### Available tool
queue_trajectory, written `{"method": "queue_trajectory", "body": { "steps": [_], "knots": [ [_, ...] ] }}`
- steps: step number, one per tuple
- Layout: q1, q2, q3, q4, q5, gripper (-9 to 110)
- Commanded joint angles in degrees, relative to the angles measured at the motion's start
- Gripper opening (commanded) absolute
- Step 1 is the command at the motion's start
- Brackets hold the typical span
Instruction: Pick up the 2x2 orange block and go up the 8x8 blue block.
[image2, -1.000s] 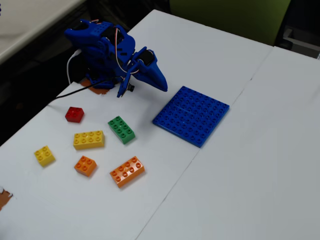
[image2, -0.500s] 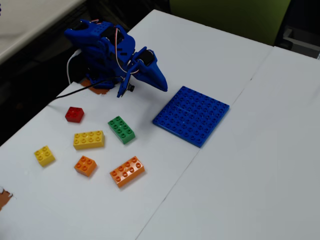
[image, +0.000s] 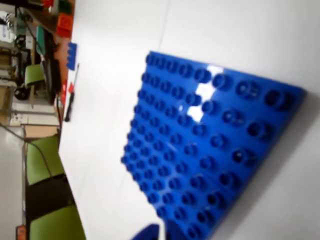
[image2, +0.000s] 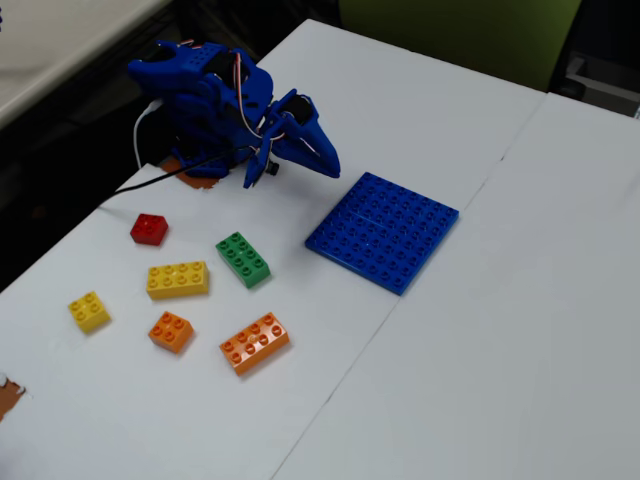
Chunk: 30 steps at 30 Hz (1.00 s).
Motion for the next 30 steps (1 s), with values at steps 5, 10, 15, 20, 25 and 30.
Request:
{"method": "queue_trajectory", "body": {
  "steps": [5,10,15,20,25,30],
  "knots": [
    [1.32,-6.33,-10.37,-0.62,-17.14,0],
    [2.11,-19.86,-24.43,4.66,-27.25,0],
    [3.52,-32.34,-39.02,11.69,-37.44,0],
    [8.26,-44.3,-54.05,22.59,-52.29,0],
    [15.12,-56.69,-70.22,34.63,-68.2,0],
    [23.55,-71.19,-88.33,49.04,-86.31,1]
  ]
}}
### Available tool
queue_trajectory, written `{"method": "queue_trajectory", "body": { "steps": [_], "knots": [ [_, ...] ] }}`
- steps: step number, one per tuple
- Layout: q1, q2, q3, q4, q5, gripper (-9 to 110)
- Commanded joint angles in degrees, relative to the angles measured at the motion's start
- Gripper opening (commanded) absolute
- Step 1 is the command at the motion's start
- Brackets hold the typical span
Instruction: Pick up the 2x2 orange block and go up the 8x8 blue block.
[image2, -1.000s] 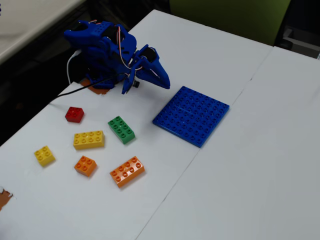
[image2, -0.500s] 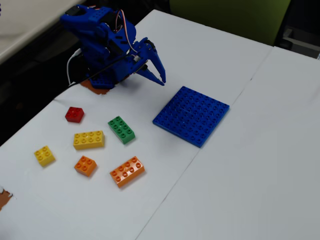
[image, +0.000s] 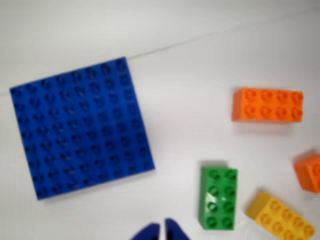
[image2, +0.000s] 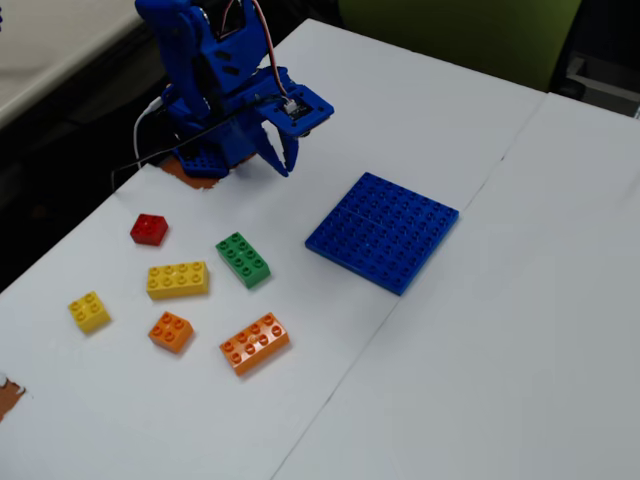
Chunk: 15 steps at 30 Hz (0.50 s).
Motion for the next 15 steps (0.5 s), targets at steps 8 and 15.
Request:
{"method": "queue_trajectory", "body": {
  "steps": [8,15],
  "knots": [
    [16.17,-23.55,-33.4,17.67,-32.52,6],
    [26.63,-37.09,-46.14,18.02,-50.98,8]
  ]
}}
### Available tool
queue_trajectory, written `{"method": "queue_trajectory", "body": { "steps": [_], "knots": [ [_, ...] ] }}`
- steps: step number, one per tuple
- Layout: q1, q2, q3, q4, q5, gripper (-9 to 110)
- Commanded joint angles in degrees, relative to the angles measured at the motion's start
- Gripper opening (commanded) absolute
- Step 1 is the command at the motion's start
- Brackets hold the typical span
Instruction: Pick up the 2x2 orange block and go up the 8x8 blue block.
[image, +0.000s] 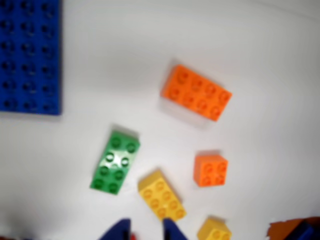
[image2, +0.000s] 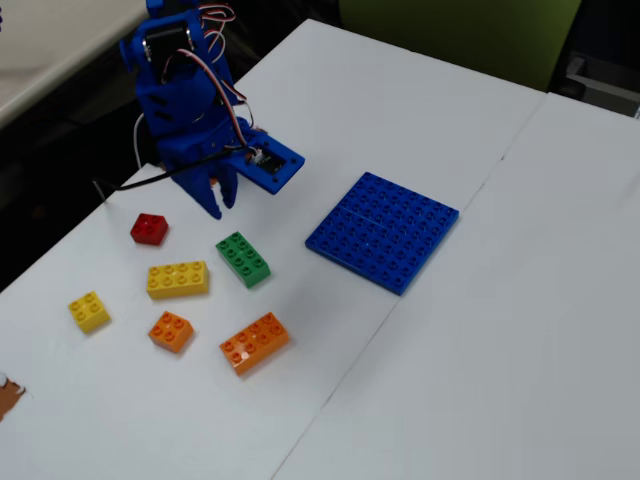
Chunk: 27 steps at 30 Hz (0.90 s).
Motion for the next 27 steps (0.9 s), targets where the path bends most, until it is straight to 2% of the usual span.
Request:
{"method": "queue_trajectory", "body": {
  "steps": [1,7,12,20,27],
  "knots": [
    [4.22,-4.48,-6.77,-0.7,-8.09,8],
    [10.99,-13.1,-10.63,-6.33,-18.81,9],
    [14.15,-21.97,-19.07,-7.21,-22.24,10],
    [16.44,-27.6,-20.21,-12.22,-22.68,15],
    [16.87,-30.23,-20.21,-13.01,-17.93,20]
  ]
}}
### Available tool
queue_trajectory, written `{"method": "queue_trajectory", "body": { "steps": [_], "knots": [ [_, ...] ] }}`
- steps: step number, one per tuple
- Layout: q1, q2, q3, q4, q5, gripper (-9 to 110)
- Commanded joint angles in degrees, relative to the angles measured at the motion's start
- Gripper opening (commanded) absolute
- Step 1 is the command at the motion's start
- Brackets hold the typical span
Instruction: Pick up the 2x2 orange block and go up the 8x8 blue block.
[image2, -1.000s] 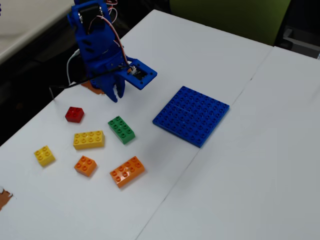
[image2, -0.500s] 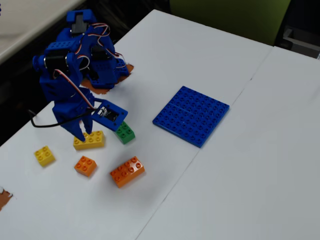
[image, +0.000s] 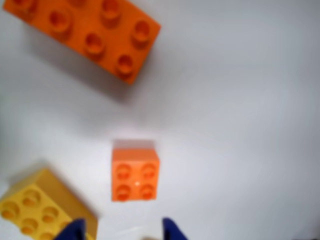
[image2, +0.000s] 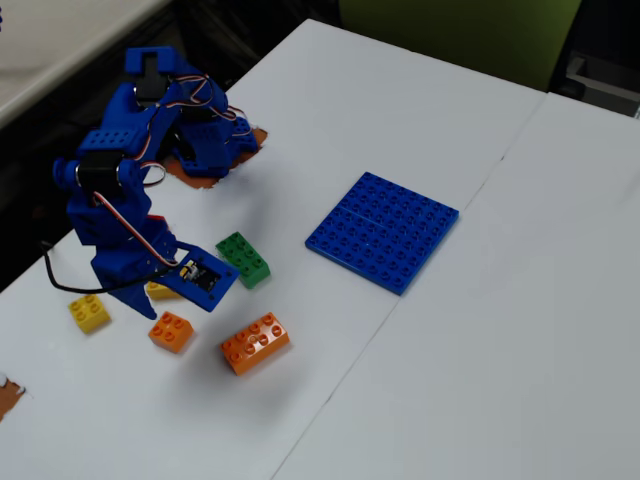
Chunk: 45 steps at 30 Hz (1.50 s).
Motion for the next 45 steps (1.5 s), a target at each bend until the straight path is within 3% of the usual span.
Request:
{"method": "queue_trajectory", "body": {
  "steps": [1,31,45],
  "knots": [
    [0.44,-0.26,-2.72,-1.14,2.55,21],
    [1.58,-9.58,-2.81,-10.63,5.45,28],
    [2.11,-10.37,-2.29,-8.09,4.48,28]
  ]
}}
